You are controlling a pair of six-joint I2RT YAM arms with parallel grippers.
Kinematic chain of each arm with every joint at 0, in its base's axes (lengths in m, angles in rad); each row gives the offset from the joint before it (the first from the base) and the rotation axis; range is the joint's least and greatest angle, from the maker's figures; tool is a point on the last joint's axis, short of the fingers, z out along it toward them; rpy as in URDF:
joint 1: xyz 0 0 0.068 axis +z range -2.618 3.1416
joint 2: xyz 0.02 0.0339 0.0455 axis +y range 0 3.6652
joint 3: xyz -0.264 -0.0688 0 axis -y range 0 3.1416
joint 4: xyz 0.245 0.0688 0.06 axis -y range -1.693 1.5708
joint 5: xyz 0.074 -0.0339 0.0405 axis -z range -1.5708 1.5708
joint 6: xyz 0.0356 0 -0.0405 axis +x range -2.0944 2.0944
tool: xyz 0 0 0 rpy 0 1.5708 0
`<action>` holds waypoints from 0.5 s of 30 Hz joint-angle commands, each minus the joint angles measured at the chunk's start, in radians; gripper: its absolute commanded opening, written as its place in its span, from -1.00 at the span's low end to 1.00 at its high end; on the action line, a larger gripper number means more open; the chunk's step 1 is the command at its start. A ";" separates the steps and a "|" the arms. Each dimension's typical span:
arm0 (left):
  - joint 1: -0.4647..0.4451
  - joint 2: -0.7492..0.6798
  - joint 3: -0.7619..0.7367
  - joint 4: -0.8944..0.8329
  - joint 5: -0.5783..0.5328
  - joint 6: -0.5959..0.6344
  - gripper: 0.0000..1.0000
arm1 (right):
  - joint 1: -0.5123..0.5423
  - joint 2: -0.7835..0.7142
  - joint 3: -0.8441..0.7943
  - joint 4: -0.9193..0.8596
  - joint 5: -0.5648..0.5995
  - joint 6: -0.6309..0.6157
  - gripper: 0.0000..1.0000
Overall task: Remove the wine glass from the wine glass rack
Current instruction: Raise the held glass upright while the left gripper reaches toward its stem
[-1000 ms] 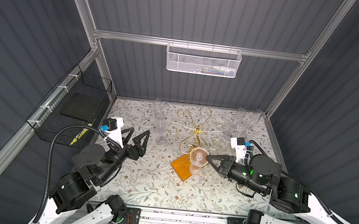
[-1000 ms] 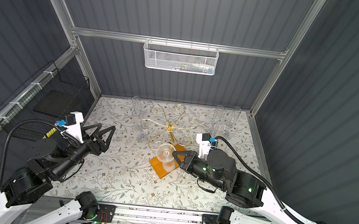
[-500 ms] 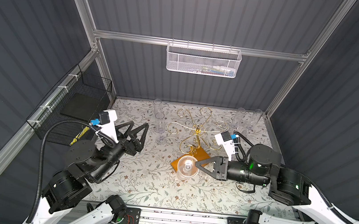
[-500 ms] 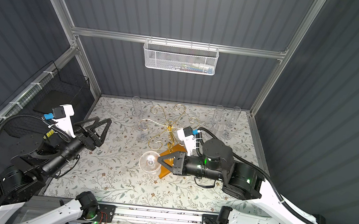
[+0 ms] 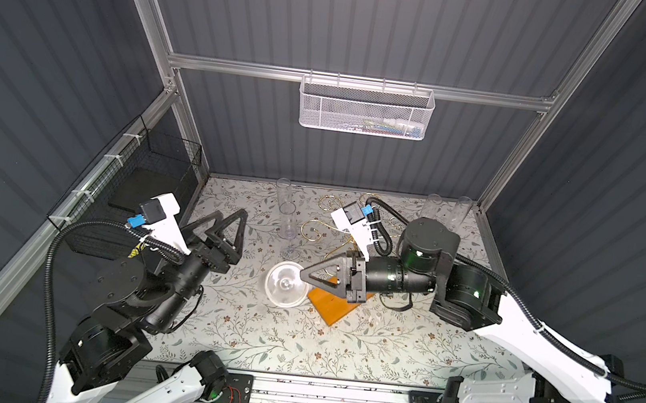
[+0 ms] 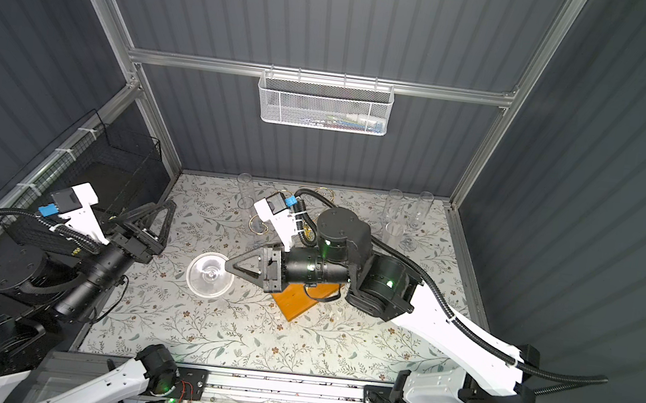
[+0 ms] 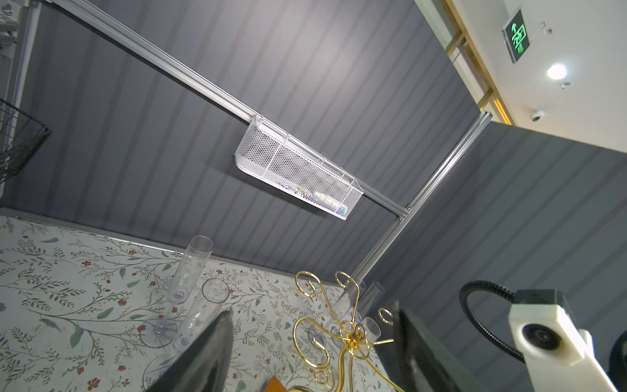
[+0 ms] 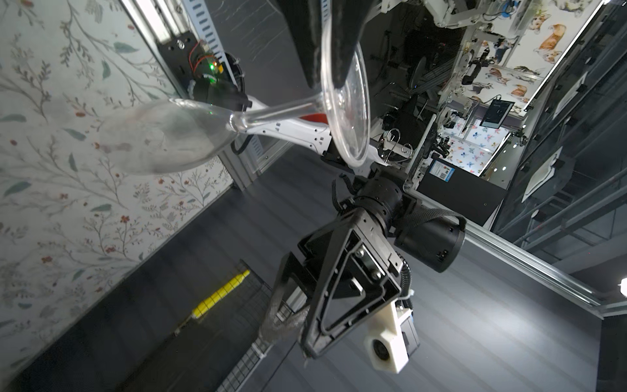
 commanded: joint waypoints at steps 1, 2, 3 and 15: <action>-0.004 -0.039 -0.006 0.103 -0.065 -0.065 0.52 | -0.023 0.015 0.044 0.174 0.028 -0.186 -1.00; -0.005 -0.047 -0.015 0.132 -0.065 -0.081 0.52 | -0.037 0.027 0.051 0.205 0.028 -0.219 -1.00; -0.005 -0.053 -0.020 0.154 -0.060 -0.095 0.53 | -0.053 0.038 0.061 0.226 0.034 -0.258 -1.00; -0.004 0.088 0.112 0.173 0.207 -0.182 0.60 | -0.214 0.075 -0.015 0.551 0.017 -0.584 -1.00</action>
